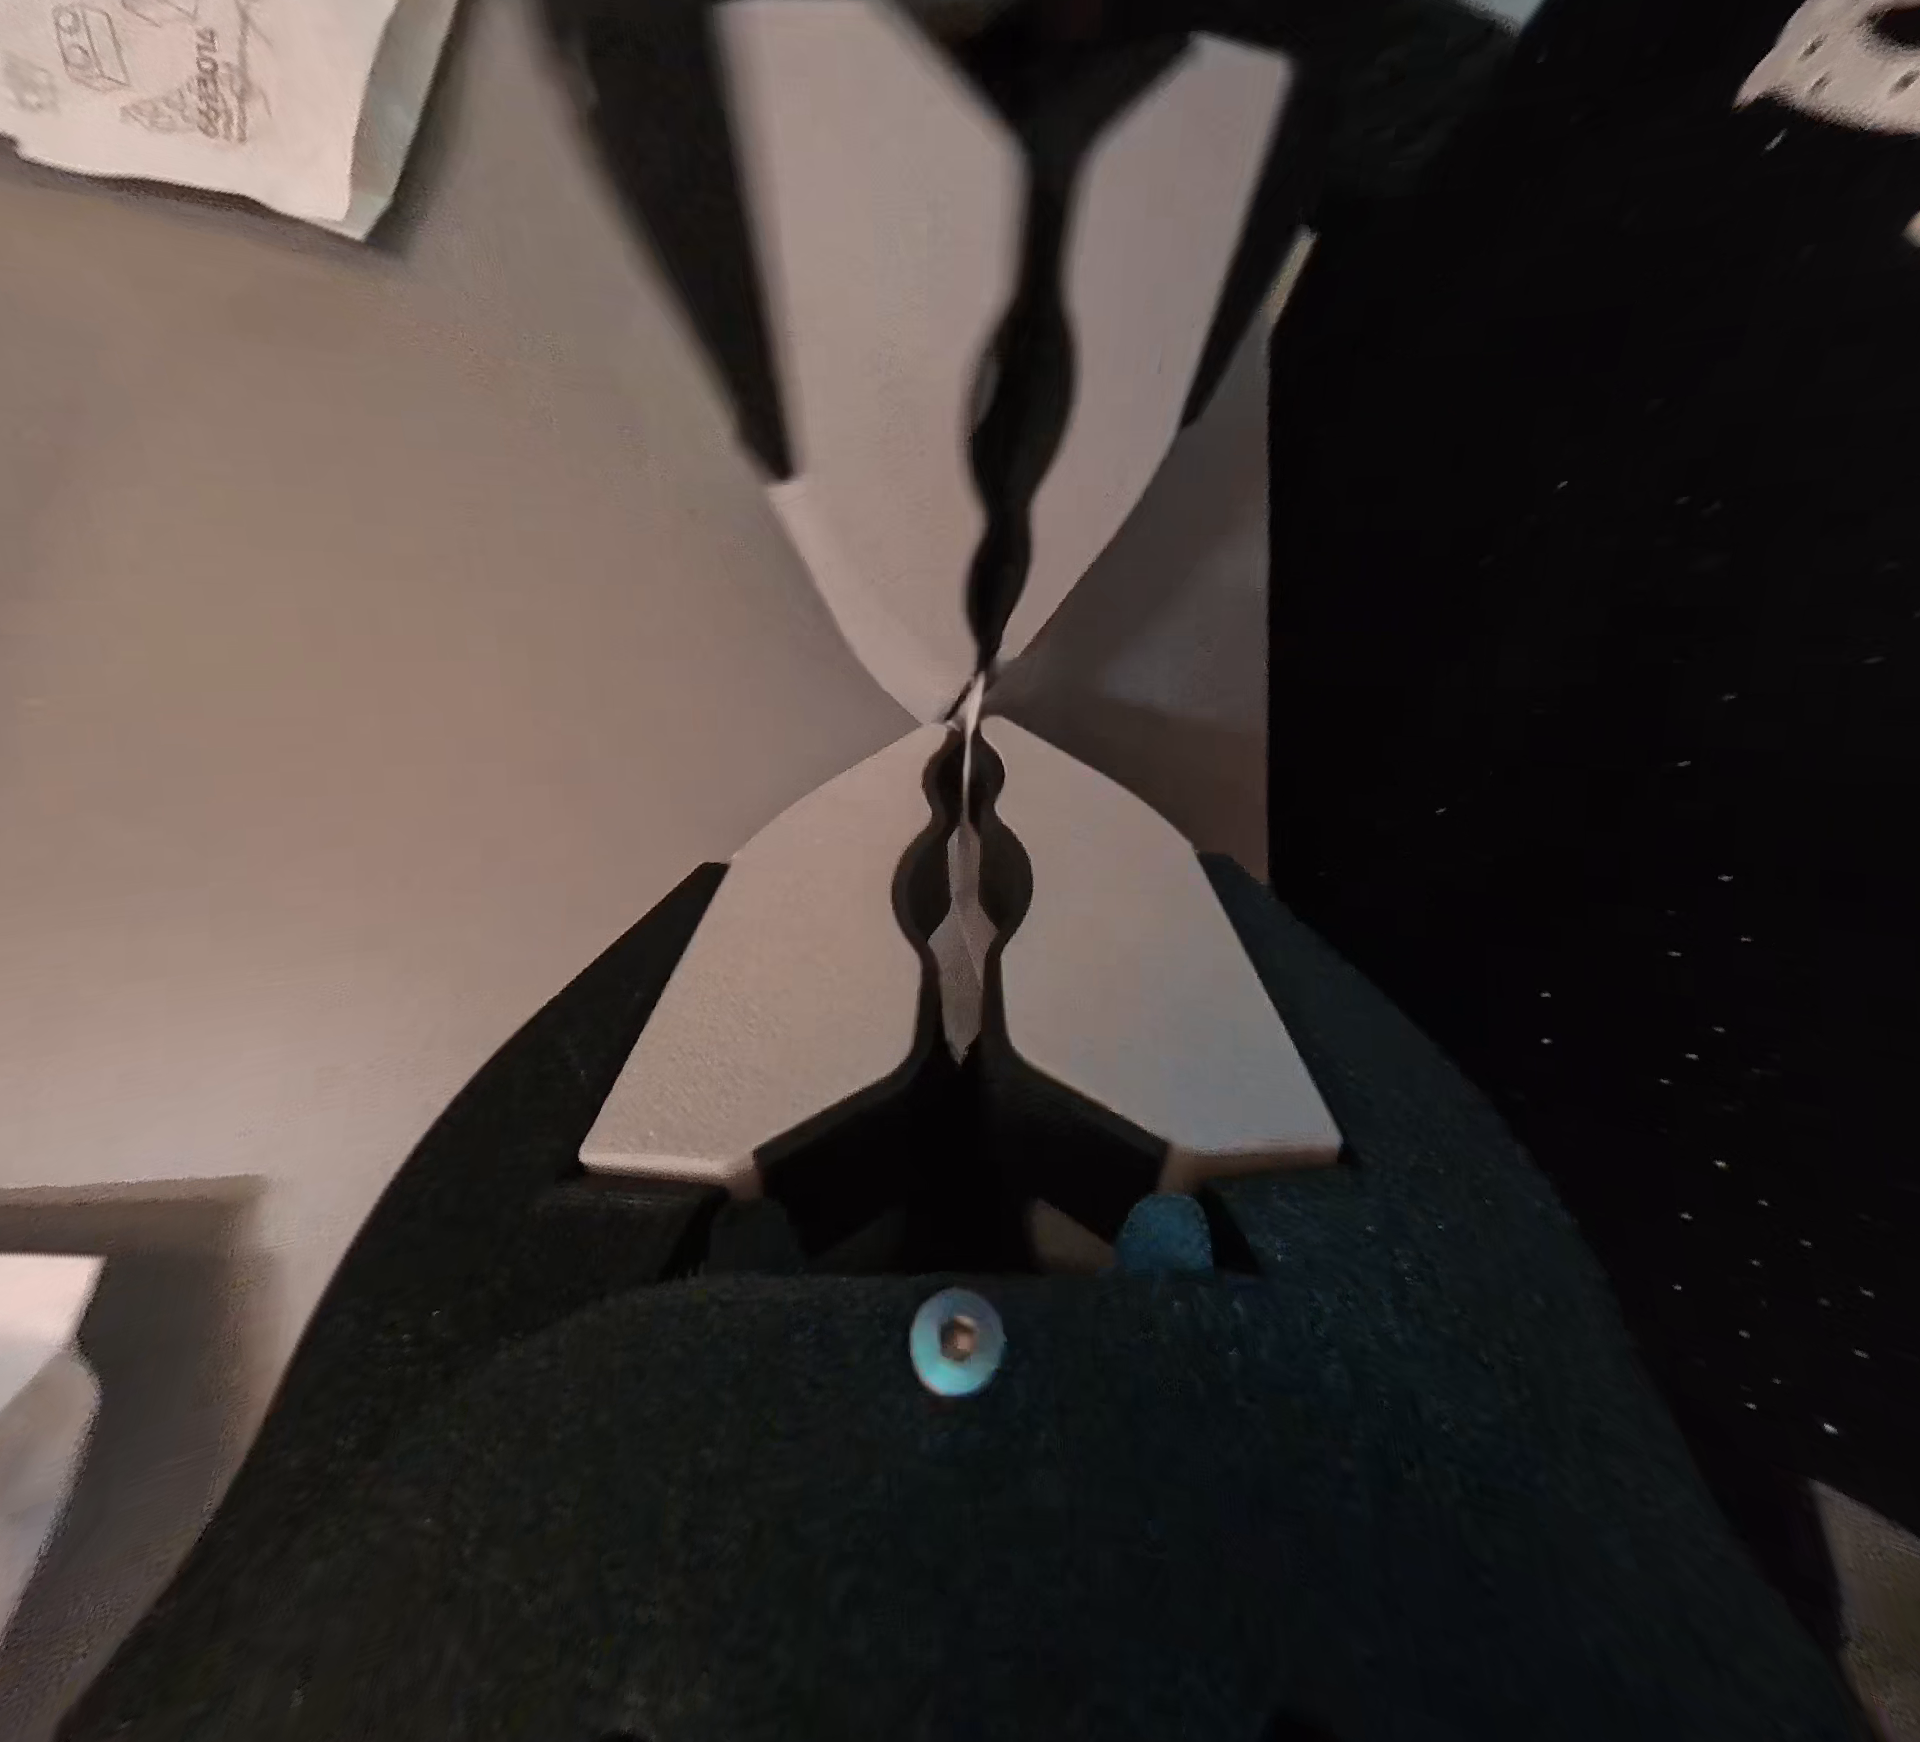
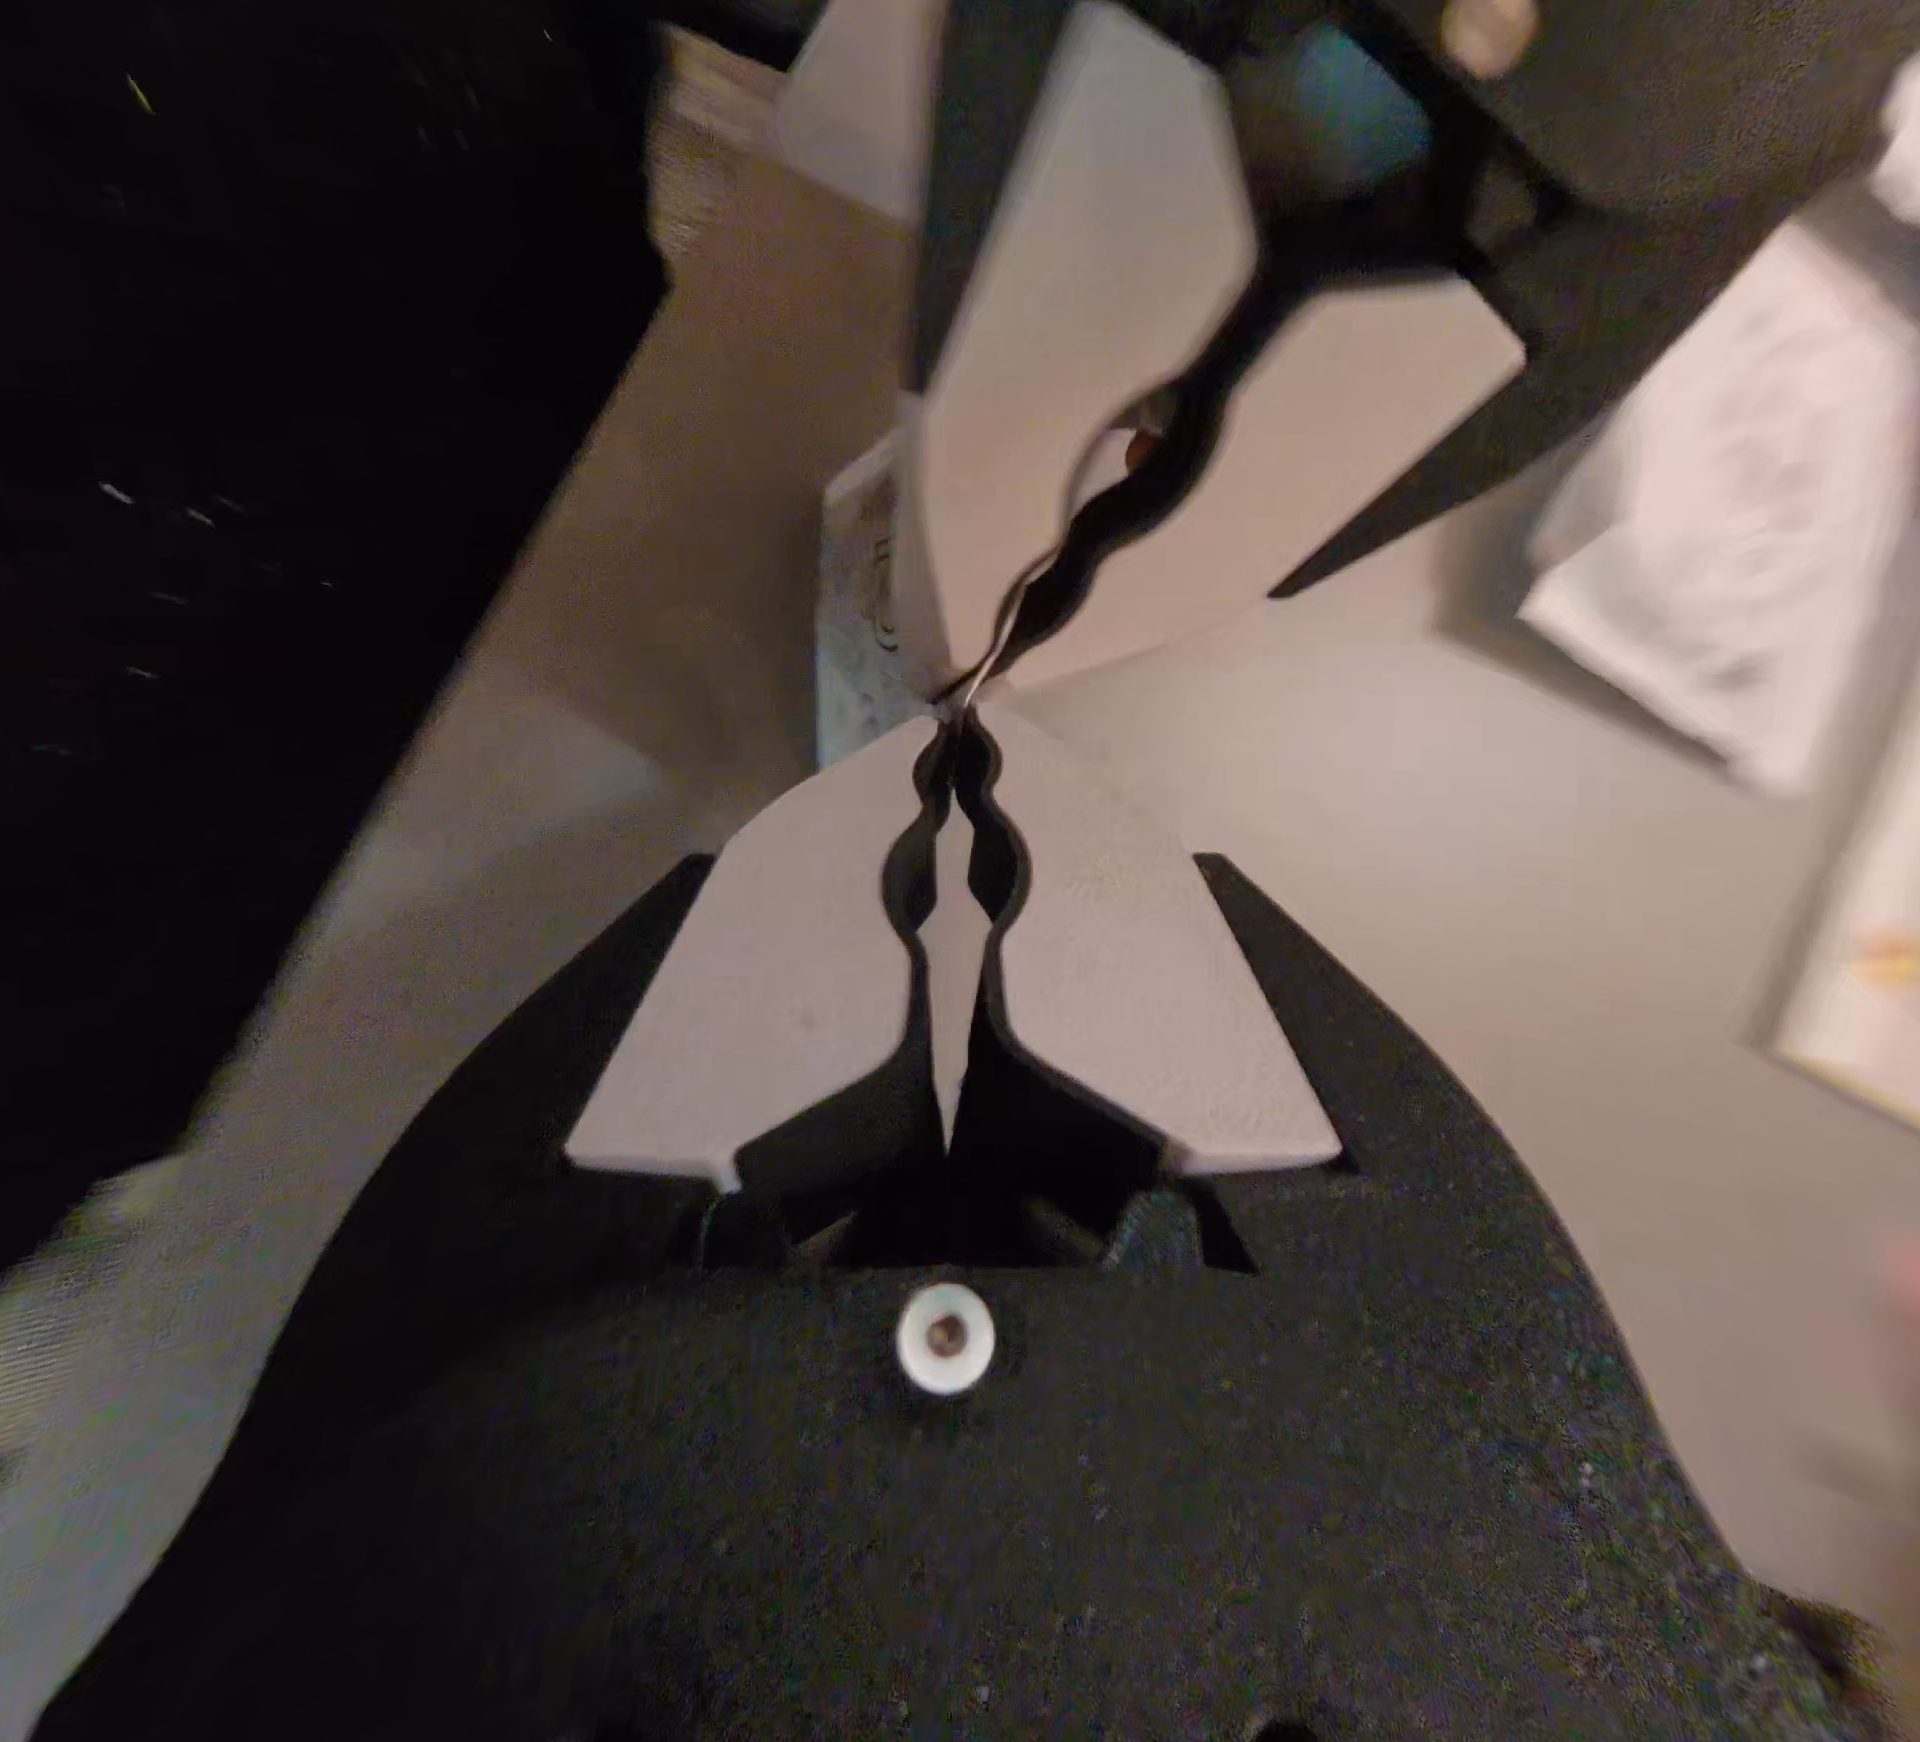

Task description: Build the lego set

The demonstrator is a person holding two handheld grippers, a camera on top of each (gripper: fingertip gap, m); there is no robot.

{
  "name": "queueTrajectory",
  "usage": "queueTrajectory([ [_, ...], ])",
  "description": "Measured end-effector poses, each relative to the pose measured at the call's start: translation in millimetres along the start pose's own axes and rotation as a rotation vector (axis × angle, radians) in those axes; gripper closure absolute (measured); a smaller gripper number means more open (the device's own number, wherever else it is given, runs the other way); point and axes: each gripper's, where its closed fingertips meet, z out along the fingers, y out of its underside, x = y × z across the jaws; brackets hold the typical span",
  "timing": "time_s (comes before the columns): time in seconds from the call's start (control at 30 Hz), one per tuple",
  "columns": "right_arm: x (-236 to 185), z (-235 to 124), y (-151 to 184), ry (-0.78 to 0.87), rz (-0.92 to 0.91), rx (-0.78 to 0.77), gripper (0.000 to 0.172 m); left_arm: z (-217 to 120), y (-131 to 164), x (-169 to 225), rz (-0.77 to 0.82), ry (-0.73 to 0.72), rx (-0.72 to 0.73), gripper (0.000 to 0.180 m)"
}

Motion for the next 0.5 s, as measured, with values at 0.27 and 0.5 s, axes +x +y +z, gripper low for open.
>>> queueTrajectory([
  [0.27,13.9,2.7,-6.0,0.587,-0.656,-0.083,0.171,-6.5,3.4,-5.2,-0.387,0.347,0.278,0.180],
  [0.5,13.6,-2.7,-9.6,0.358,0.084,0.347,0.172,-10.3,2.1,-6.4,-0.365,0.258,0.370,0.180],
])
